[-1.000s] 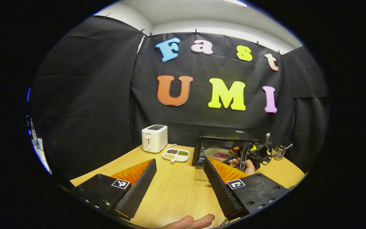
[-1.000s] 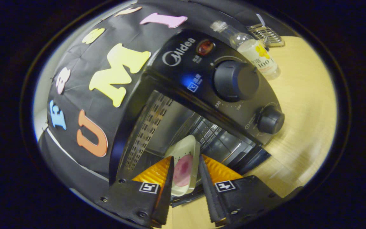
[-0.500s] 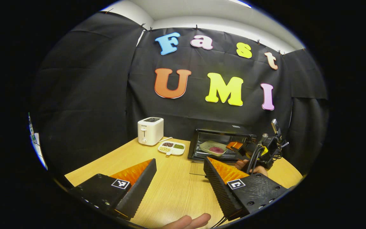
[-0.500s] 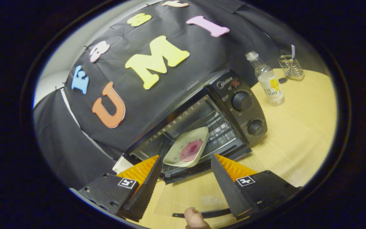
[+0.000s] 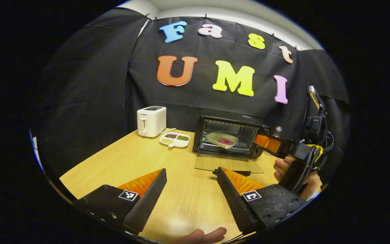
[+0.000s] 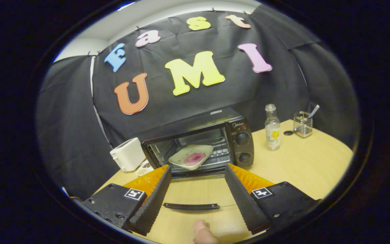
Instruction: Open the electric oven with the left hand, put the food in, and close the electric oven.
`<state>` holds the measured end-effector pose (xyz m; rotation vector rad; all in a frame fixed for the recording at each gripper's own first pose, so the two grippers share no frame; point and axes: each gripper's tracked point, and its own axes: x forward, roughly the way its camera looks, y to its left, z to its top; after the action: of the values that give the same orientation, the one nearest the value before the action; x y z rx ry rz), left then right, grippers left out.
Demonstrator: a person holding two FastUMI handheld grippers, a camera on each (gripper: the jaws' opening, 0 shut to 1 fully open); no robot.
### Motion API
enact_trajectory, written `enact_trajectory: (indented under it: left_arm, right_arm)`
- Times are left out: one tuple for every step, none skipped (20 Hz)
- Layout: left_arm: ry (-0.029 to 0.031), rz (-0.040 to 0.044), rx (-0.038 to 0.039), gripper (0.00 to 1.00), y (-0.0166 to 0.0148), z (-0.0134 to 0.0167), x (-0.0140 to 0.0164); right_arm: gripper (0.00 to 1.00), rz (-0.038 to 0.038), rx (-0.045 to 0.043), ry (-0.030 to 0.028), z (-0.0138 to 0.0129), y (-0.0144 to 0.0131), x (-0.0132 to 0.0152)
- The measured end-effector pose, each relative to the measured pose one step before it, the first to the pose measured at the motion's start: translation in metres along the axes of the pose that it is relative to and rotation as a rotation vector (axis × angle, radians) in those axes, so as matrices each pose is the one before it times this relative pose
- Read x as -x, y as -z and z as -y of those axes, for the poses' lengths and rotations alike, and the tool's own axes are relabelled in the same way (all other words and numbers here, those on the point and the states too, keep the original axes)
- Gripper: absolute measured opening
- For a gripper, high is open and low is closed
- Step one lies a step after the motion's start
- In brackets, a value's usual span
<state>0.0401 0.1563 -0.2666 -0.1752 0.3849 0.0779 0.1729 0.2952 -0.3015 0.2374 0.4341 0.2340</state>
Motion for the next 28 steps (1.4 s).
enact_trajectory:
  left_arm:
    - [0.0016,-0.02152,-0.00877,0.96,0.00661,0.00131,-0.00308]
    - [0.00385,-0.02031,-0.00897,0.96,0.00698,0.00307,-0.00377]
    - [0.00253,-0.01893,-0.00485,0.96,0.00539,0.00175,-0.00504]
    - [0.00349,-0.02138,-0.00341,0.96,0.0063,0.00324,-0.00624]
    - [-0.00612,-0.01127,0.00124,0.96,0.00314,0.00178,-0.00474]
    - [-0.00686,-0.0077,0.00179,0.96,0.00206,0.00145,-0.00484]
    - [0.00206,-0.00974,0.00161,0.96,0.00208,0.00475,-0.00584]
    - [0.00881,-0.00992,-0.0003,0.95,0.00256,0.00638,-0.00509]
    - [0.01812,-0.00584,-0.00431,0.96,0.00116,0.00812,-0.00634]
    - [0.01305,-0.00975,-0.00313,0.96,0.00288,0.00679,-0.00691]
    - [0.01374,-0.01504,-0.00885,0.96,0.00258,0.00721,-0.00658]
    - [0.01329,-0.01423,-0.01129,0.96,0.00365,0.00739,-0.00844]
    - [0.01534,-0.00893,-0.01483,0.96,0.00279,0.00734,-0.00688]
    - [0.01537,-0.00354,-0.01397,0.96,0.00035,0.01025,-0.0052]
    - [0.01534,0.00151,-0.01096,0.96,-0.00078,0.00876,-0.00602]
    - [0.01909,0.00703,-0.00545,0.96,0.00016,0.00921,-0.0065]
    - [0.01634,0.01039,-0.0019,0.96,-0.00127,0.00698,-0.00725]
    - [0.01421,0.00846,-0.00273,0.96,-0.0007,0.00644,-0.00767]
    - [0.00776,-0.00315,-0.00283,0.96,0.00194,0.00406,-0.00763]
    - [0.00511,-0.00438,0.00055,0.96,0.00234,0.00332,-0.00863]
    - [0.00081,-0.00289,-0.00035,0.96,0.00059,0.00238,-0.00716]
    - [-0.00178,0.00207,-0.00242,0.96,0.00047,0.00159,-0.00641]
    - [0.00023,-0.00448,-0.00413,0.96,0.00148,0.00198,-0.00723]
    - [-0.00503,-0.01644,-0.00432,0.96,0.00594,0.0009,-0.00749]
    - [-0.01071,-0.01754,-0.00635,0.96,0.00475,-0.00084,-0.00762]
    - [-0.00881,-0.01289,-0.00805,0.95,0.00343,-0.00068,-0.00712]
    - [-0.00819,-0.01056,-0.00443,0.96,0.0029,-0.00219,-0.00667]
    - [0.00156,-0.006,0.00105,0.96,0.00174,-0.00029,-0.00763]
  right_arm:
    - [0.94,0.01129,0.02014,-0.00304,-0.00205,-0.00487,0.01201]
    - [0.94,0.01124,0.0219,-0.00166,0.00212,-0.00511,0.0123]
    - [0.94,0.01374,0.02034,-0.00787,-0.00034,-0.00629,0.01013]
    - [0.94,0.01487,0.01305,-0.01912,-0.00263,-0.00756,0.01045]
    - [0.95,0.0087,0.00406,-0.01666,-0.00234,-0.00691,0.00974]
    - [0.95,0.00797,0.0004,-0.01098,-0.00054,-0.00868,0.01177]
    - [0.95,0.01467,-0.00231,-0.0061,0.00221,-0.01046,0.01198]
    - [0.95,0.01467,-0.00241,-0.00069,0.00453,-0.00913,0.01038]
    - [0.95,0.0151,0.00643,0.00831,0.00786,-0.01446,0.01378]
    - [0.94,0.02377,0.00154,0.00687,0.00719,-0.01476,0.01389]
    - [0.95,0.02205,0.00017,0.01869,0.01012,-0.01567,0.012]
    - [0.94,0.02483,0.00196,0.01834,0.01116,-0.01512,0.0112]
    - [0.94,0.01944,0.00126,0.01604,0.01157,-0.01362,0.01211]
    - [0.95,0.02764,-0.00582,0.00412,0.00718,-0.01361,0.00942]
    - [0.95,0.01742,-0.00568,0.01275,0.01022,-0.01192,0.00902]
    - [0.94,0.00798,-0.00207,0.019,0.01384,-0.00853,0.01001]
    - [0.94,0.00991,0.00506,0.01424,0.01207,-0.00875,0.00919]
    - [0.94,0.00627,0.01275,0.01312,0.00922,-0.00647,0.00879]
    - [1.0,0.00677,0.01498,0.01077,0.00957,-0.00453,0.00944]
    - [1.0,0.01049,0.01498,0.00451,0.00824,-0.00385,0.00708]
    - [1.0,0.015,0.01279,0.00374,0.00814,-0.00497,0.00641]
    - [1.0,0.01084,0.0131,0.00665,0.00882,-0.00265,0.00433]
    - [1.0,0.00373,0.01348,0.00821,0.0093,-0.00104,0.00483]
    - [1.0,0.00582,0.00974,0.00846,0.0078,-0.00089,0.00384]
    - [1.0,0.00448,0.00809,0.01307,0.00903,-0.00171,0.00451]
    - [1.0,0.00505,0.00491,0.01174,0.00836,-0.00041,0.00361]
    - [0.94,0.00851,-0.00032,0.00781,0.00722,-0.00097,0.00343]
    - [1.0,0.00586,-0.00509,0.00648,0.0062,0.00034,0.00291]
